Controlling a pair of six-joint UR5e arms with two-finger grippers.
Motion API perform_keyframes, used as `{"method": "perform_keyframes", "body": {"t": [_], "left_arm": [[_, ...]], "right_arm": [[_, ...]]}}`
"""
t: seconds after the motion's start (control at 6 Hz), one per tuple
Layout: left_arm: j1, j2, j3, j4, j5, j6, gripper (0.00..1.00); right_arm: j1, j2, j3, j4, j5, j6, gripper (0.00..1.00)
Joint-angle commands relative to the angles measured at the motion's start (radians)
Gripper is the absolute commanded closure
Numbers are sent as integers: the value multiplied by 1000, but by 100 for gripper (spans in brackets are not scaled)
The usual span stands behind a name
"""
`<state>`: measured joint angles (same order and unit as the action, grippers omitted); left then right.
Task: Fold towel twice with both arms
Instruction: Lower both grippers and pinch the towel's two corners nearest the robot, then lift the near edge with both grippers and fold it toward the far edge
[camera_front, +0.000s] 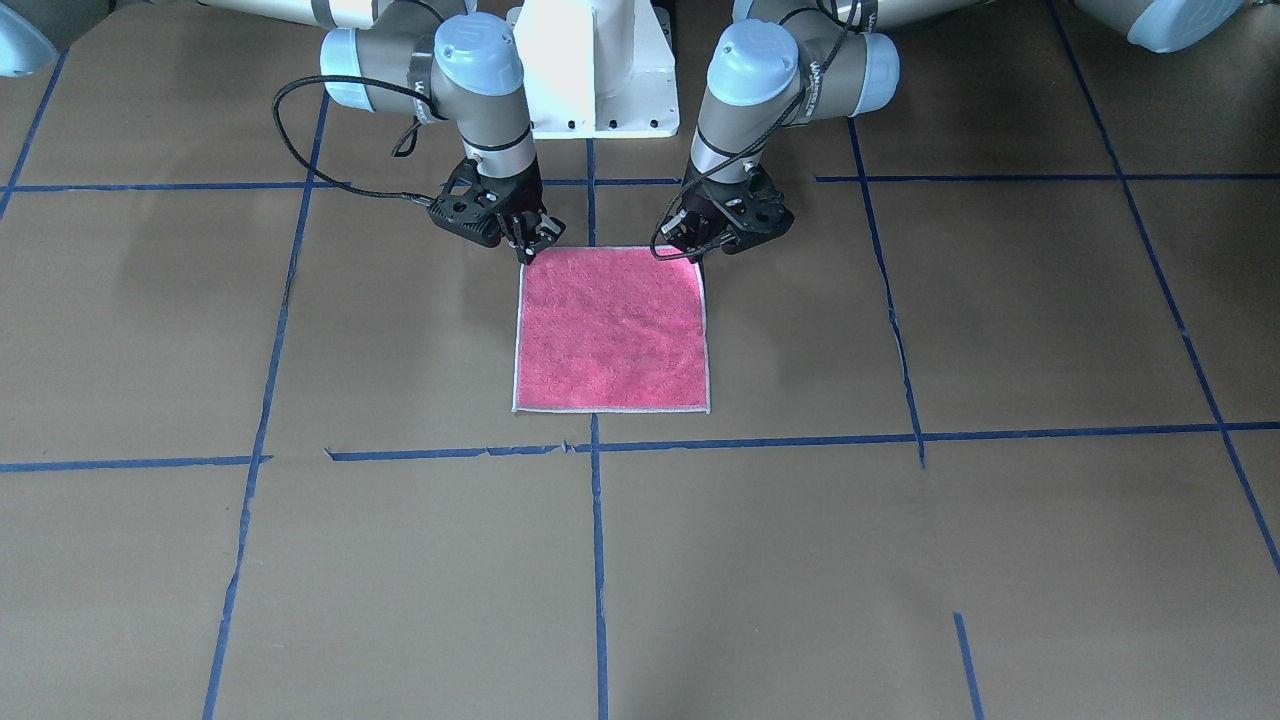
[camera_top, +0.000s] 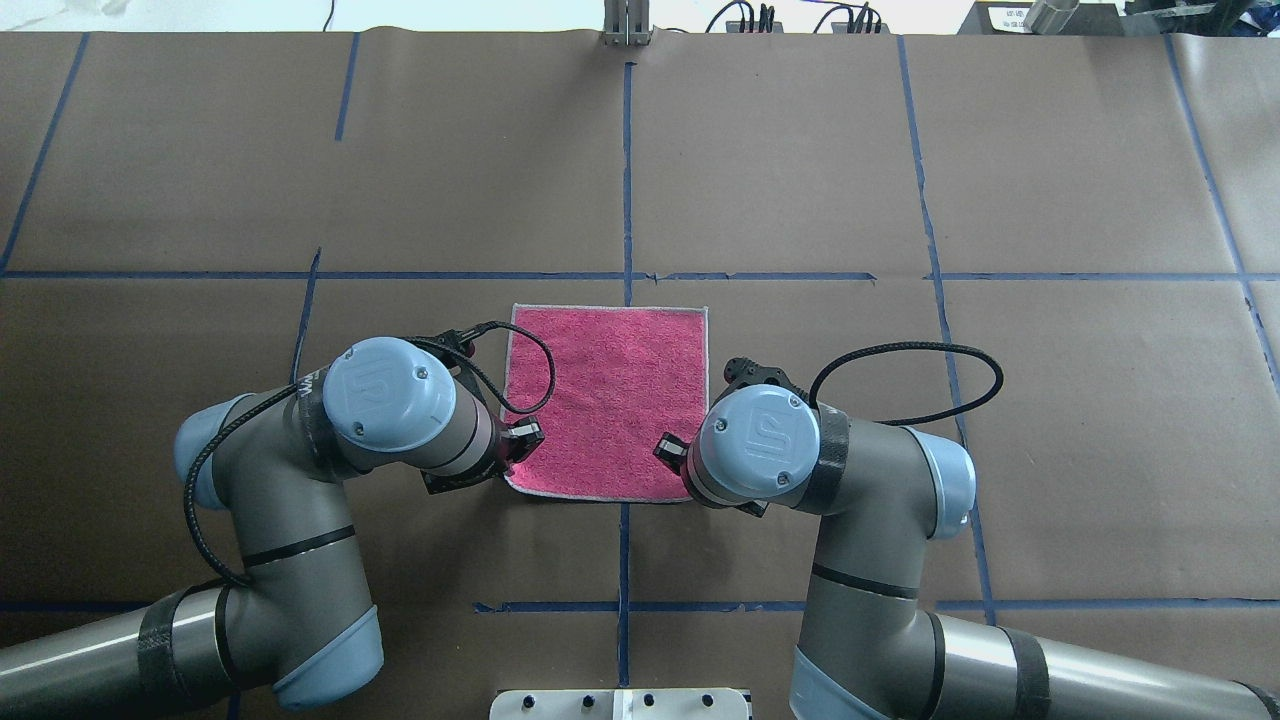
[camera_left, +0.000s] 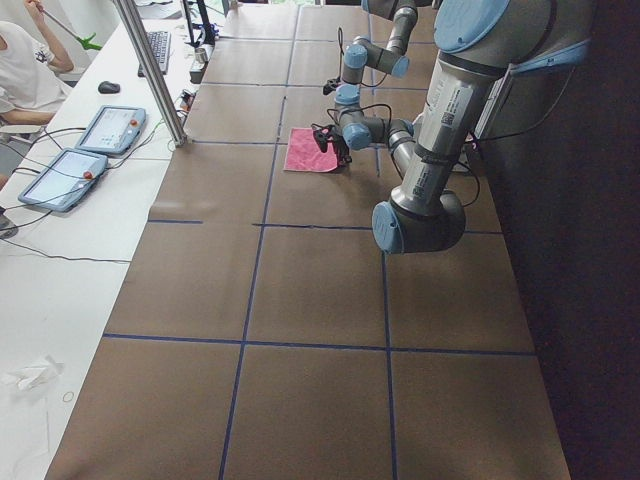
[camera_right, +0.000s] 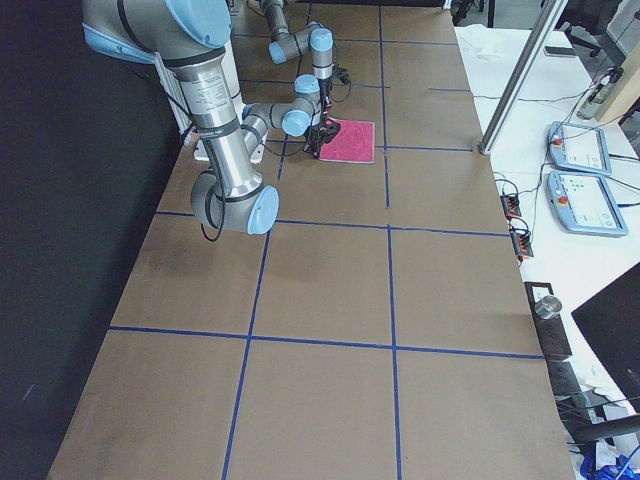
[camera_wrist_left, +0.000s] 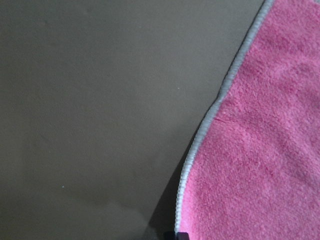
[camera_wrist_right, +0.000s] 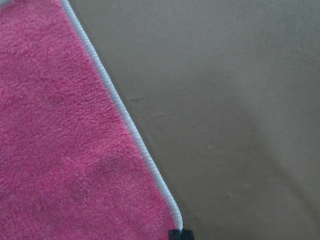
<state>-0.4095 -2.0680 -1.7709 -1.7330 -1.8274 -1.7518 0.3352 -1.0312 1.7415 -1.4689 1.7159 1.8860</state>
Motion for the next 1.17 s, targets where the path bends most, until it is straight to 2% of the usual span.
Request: {"method": "perform_keyframes", "body": {"t": [0.0,0.83,1.0], "left_arm": [[-5,-6,-4,-2,0,0,100],[-126,-24,37,-46,0,75,100],[-132,-41,50,-46,0,75,100]], "right_arm": [[22,0,32,-1,5,-4,100],[136,14,12,12,13,-19,99],[152,45,-5,12,13,-18,99]]}}
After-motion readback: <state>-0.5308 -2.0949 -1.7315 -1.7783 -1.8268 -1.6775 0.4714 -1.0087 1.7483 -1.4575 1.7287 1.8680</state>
